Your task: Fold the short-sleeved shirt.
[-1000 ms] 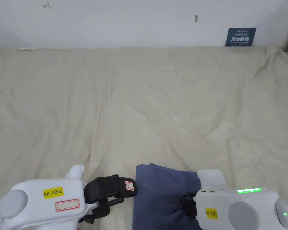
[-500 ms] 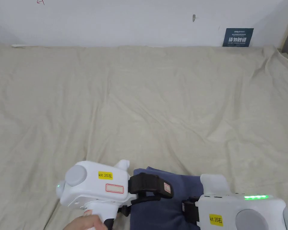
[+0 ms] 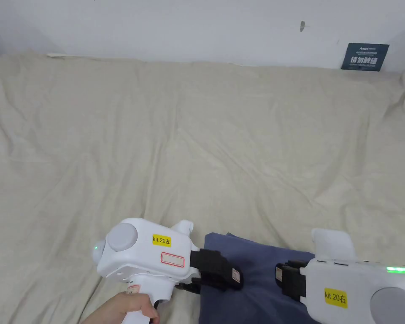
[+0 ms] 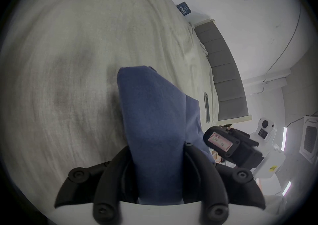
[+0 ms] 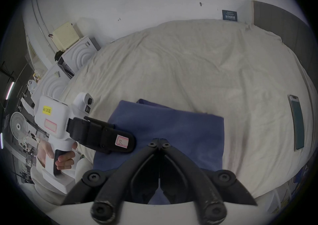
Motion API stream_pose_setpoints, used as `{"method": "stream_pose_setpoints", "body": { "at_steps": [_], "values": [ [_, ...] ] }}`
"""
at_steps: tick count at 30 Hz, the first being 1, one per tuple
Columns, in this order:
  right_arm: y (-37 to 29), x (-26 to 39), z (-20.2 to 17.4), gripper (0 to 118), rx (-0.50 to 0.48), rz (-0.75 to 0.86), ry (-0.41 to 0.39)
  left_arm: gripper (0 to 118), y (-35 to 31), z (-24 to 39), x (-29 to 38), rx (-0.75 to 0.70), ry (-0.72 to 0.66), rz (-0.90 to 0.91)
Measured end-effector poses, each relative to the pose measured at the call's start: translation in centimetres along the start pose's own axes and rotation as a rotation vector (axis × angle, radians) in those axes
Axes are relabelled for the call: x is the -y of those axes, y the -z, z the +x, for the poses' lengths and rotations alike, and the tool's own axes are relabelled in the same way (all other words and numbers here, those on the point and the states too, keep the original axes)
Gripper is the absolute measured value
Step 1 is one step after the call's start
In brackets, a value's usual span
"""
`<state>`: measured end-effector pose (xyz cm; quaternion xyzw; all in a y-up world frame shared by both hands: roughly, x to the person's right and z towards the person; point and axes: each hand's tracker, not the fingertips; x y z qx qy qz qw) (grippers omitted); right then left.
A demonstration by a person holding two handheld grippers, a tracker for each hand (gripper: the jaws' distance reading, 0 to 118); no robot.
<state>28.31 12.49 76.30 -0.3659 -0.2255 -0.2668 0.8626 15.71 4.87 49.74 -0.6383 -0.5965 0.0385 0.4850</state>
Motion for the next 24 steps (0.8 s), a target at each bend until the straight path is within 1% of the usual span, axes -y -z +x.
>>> {"method": "stream_pose_setpoints", "body": {
  "at_steps": [3, 4, 7, 10, 12, 13, 15, 16, 17, 18, 19, 20, 21, 23, 24],
  "values": [
    [-0.4, -0.9, -0.6, 0, -0.006, 0.028, 0.002, 32, -1.4, 0.5, -0.4, -0.031, 0.047, 0.010],
    [-0.4, -1.3, -0.8, 0, 0.001, 0.040, -0.001, 32, -2.2, 0.6, -0.7, -0.053, 0.090, 0.015],
    [-0.1, -2.1, -1.8, 0, 0.028, 0.075, -0.008, 32, -5.0, 0.2, -1.4, -0.091, 0.098, 0.040],
    [0.3, -2.5, -3.0, 0, 0.025, 0.097, -0.007, 32, -8.6, -0.8, -2.1, -0.173, 0.107, 0.096],
    [0.4, -2.6, -4.2, 0, 0.021, 0.135, -0.017, 32, -11.4, -1.8, -2.4, -0.222, 0.088, 0.135],
    [0.2, -2.6, -5.1, 0, 0.044, 0.193, -0.037, 32, -12.8, -2.5, -2.5, -0.249, 0.091, 0.149],
    [-0.1, -2.6, -6.8, 0, 0.049, 0.263, -0.116, 32, -15.6, -4.2, -2.9, -0.296, 0.062, 0.177],
    [-0.3, -2.5, -7.7, 0, 0.079, 0.321, -0.120, 32, -17.2, -5.2, -3.0, -0.311, 0.027, 0.202],
    [-0.7, -2.4, -8.5, 0, 0.051, 0.387, -0.129, 32, -18.7, -6.3, -3.0, -0.323, 0.009, 0.219],
    [-0.8, -2.4, -9.1, 0, 0.044, 0.406, -0.138, 32, -20.0, -7.2, -3.1, -0.331, -0.003, 0.228],
    [-1.1, -2.3, -9.8, 0, 0.050, 0.456, -0.115, 32, -21.6, -8.4, -3.1, -0.352, -0.025, 0.248],
    [-1.3, -2.2, -10.3, 0, 0.027, 0.482, -0.127, 32, -22.9, -9.4, -3.1, -0.359, -0.032, 0.251],
    [-1.3, -2.1, -10.9, 0, 0.043, 0.489, -0.130, 32, -24.1, -10.4, -3.0, -0.380, -0.063, 0.268],
    [-1.3, -1.7, -11.8, 0, 0.051, 0.556, -0.152, 32, -26.5, -12.3, -2.8, -0.422, -0.097, 0.291],
    [-1.4, -1.6, -12.1, 0, 0.081, 0.584, -0.149, 32, -27.4, -13.2, -2.7, -0.424, -0.115, 0.294]
  ]
}}
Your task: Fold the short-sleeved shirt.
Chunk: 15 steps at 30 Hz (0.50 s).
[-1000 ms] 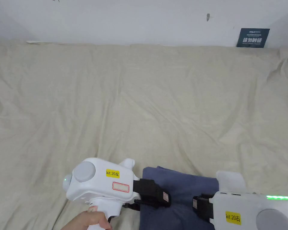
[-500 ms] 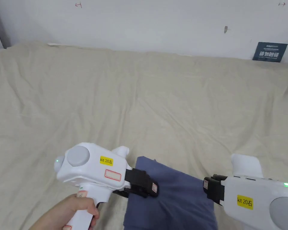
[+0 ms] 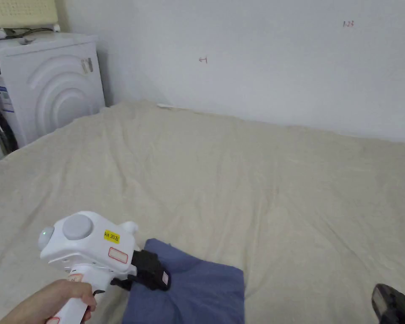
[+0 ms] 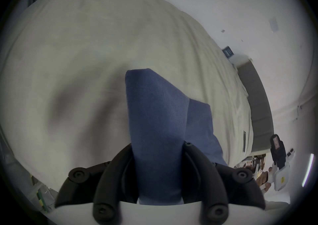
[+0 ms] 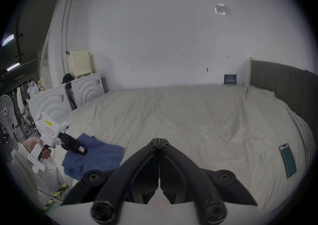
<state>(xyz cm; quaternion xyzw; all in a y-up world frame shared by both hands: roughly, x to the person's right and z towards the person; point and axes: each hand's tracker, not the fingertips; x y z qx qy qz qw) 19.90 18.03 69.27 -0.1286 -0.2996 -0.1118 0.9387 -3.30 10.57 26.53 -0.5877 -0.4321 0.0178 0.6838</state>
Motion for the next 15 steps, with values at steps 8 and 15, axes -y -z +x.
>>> {"method": "stream_pose_setpoints", "body": {
  "at_steps": [8, 15],
  "values": [
    [-0.5, 0.9, -3.4, 0, 0.085, 0.087, -0.087, 32, -4.5, -6.6, -3.0, -0.183, -0.037, 0.051],
    [0.2, 2.3, -7.4, 0, 0.047, 0.139, -0.150, 32, -8.5, -9.7, -6.4, -0.437, -0.059, 0.118]
  ]
}}
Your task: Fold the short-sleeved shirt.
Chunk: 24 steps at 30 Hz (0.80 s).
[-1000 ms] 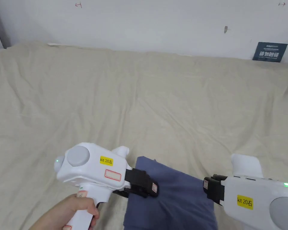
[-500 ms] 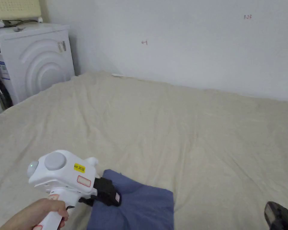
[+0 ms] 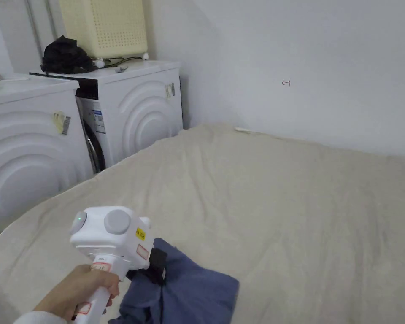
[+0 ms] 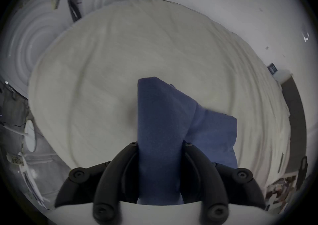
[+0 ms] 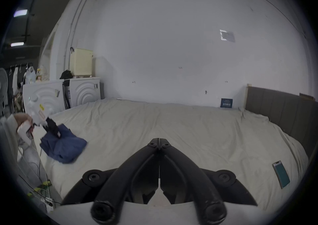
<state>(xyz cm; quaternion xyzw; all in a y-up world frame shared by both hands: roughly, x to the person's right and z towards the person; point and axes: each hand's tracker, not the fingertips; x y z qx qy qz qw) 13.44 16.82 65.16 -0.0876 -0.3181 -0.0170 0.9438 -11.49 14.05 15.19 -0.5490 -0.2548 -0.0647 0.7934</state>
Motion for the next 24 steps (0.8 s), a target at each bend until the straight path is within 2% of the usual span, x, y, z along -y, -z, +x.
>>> {"method": "stream_pose_setpoints", "body": {
  "at_steps": [2, 5, 9, 13, 16, 18, 21, 22, 24],
  "values": [
    [1.6, -1.8, -1.3, 0, -0.032, -0.017, -0.028, 32, -0.6, -1.1, -1.3, -0.083, 0.006, 0.028],
    [2.4, -1.9, -2.4, 0, -0.080, -0.065, -0.002, 32, -0.6, -3.3, -3.4, -0.156, -0.013, 0.043],
    [3.6, -2.2, -3.9, 0, -0.074, -0.048, -0.057, 32, -0.4, -5.4, -5.7, -0.287, 0.020, 0.085],
    [4.7, -2.4, -5.3, 0, -0.085, -0.055, -0.042, 32, 0.4, -7.9, -7.2, -0.419, 0.043, 0.103],
    [5.4, -2.2, -6.4, 0, -0.088, -0.058, -0.071, 32, 0.9, -8.9, -8.1, -0.507, 0.093, 0.149],
    [5.6, -2.0, -6.6, 0, -0.096, -0.065, -0.075, 32, 1.1, -9.2, -8.8, -0.559, 0.054, 0.180],
    [6.0, -1.6, -6.6, 0, -0.086, -0.085, -0.095, 32, 1.6, -9.2, -9.3, -0.590, 0.079, 0.244],
    [6.2, -1.5, -6.4, 0, -0.079, -0.092, -0.100, 47, 1.8, -9.0, -9.3, -0.595, 0.119, 0.231],
    [6.5, -1.6, -6.0, 0, -0.078, -0.103, -0.092, 86, 2.1, -8.9, -9.0, -0.618, 0.100, 0.240]
  ]
}}
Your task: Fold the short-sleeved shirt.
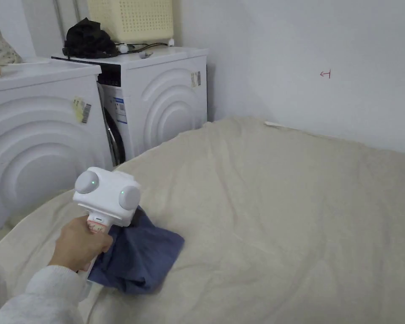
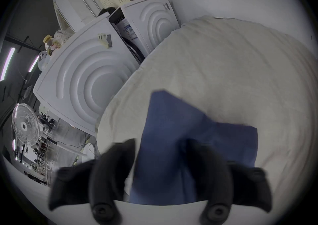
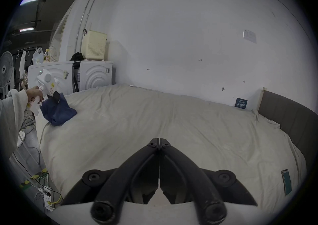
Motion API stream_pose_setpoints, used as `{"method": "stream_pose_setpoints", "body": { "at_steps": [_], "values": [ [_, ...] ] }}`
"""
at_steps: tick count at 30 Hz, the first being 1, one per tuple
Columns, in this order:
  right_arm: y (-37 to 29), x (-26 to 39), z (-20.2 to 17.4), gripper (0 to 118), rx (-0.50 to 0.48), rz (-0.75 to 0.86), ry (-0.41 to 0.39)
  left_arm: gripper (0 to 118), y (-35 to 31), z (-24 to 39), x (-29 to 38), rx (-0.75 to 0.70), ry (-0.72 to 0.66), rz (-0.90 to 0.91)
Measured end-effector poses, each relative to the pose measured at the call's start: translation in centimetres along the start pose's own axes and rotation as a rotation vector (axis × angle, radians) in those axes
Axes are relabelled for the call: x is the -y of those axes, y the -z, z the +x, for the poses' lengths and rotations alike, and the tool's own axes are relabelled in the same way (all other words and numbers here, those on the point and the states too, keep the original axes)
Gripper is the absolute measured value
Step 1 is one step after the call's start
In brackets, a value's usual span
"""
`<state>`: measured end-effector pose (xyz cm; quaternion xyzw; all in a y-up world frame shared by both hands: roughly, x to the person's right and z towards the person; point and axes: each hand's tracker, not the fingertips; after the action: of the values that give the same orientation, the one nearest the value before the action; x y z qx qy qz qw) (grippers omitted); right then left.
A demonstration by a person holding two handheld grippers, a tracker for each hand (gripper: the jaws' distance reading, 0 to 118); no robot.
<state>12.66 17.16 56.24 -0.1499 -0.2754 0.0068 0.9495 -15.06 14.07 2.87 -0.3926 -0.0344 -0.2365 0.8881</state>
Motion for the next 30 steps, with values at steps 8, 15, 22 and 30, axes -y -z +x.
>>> {"method": "stream_pose_setpoints", "body": {
  "at_steps": [8, 15, 22, 30],
  "values": [
    [0.0, 0.6, 1.8, 0, -0.008, -0.034, 0.027, 104, -5.8, -2.5, 0.0, 0.002, -0.123, 0.148],
    [-2.3, 0.3, 4.3, 0, 0.017, -0.003, 0.062, 86, -15.5, 0.6, 4.2, 0.250, -0.174, 0.256],
    [-6.5, 0.2, 8.0, 0, 0.060, 0.045, 0.084, 2, -27.3, 7.8, 12.1, 0.333, -0.282, 0.457],
    [-12.3, 0.9, 11.0, 0, 0.117, 0.099, 0.116, 0, -36.8, 17.1, 22.2, 0.466, -0.240, 0.518]
  ]
}}
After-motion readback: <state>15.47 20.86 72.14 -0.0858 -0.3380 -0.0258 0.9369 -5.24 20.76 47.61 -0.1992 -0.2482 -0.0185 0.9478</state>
